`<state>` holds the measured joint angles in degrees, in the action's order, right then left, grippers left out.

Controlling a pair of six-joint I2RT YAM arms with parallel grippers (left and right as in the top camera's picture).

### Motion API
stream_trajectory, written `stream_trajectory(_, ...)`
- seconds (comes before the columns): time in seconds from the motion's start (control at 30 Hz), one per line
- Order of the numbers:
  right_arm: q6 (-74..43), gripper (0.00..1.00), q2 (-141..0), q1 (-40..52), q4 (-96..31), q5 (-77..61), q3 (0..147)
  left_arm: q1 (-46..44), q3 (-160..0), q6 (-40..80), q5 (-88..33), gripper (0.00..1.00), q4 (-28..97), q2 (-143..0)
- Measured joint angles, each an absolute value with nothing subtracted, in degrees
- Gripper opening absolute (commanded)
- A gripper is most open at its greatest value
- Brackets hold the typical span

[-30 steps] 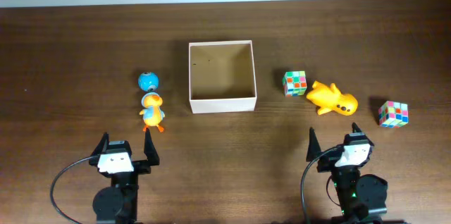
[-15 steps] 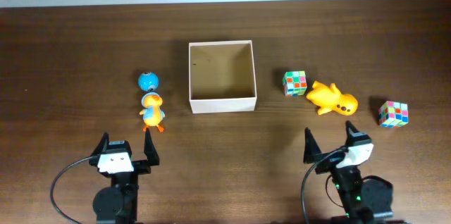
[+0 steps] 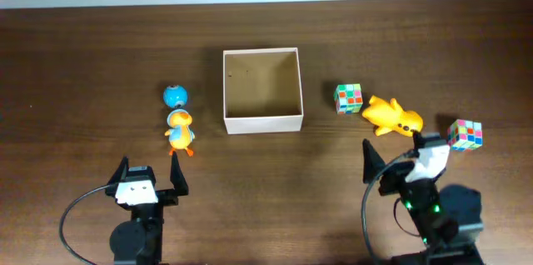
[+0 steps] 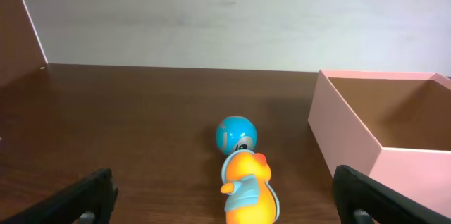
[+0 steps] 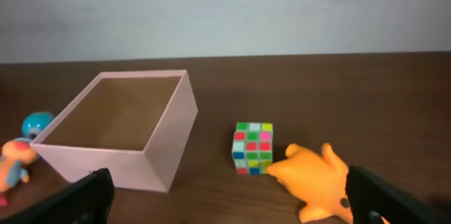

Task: Pack container
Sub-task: 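Move the right gripper over the near Rubik's cube beside the box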

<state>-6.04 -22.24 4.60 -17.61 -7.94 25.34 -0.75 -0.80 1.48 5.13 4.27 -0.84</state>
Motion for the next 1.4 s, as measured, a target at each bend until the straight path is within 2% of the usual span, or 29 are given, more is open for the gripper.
stream_trajectory(0.2, -6.1, 0.99, -31.4, 4.6, -19.8, -14.5, 31.6, -0.8, -0.8, 1.5, 5.1, 0.99, 4.3, -0.8)
stream_trajectory(0.43, -6.1, 0.99, -34.3, 4.6, -19.8, -23.5, 33.1, -0.8, -0.8, 1.5, 5.1, 0.99, 4.3, -0.8)
stream_trajectory(0.63, -6.0, 0.99, -37.3, 4.6, -26.2, -22.2, 36.6, -0.8, -0.8, 1.5, 5.1, 0.99, 4.3, -0.8)
stream_trajectory(0.77, -6.7, 0.99, -43.8, 4.6, -39.0, -16.7, 47.0, -0.8, -0.8, 1.5, 5.1, 0.99, 4.3, -0.8)
stream_trajectory(1.07, -11.6, 0.99, -69.0, 4.6, -65.7, -6.7, 82.7, -0.8, -0.8, 1.5, 5.1, 0.99, 4.3, -0.8)
stream_trajectory(1.2, -11.9, 0.98, -77.3, 4.6, -67.7, -7.3, 90.9, -0.8, -0.8, 1.5, 5.1, 0.99, 4.3, -0.8)
stream_trajectory(1.4, -12.5, 0.99, -83.0, 4.6, -66.6, -8.1, 92.2, -0.8, -0.8, 1.5, 5.1, 0.99, 4.3, -0.8)
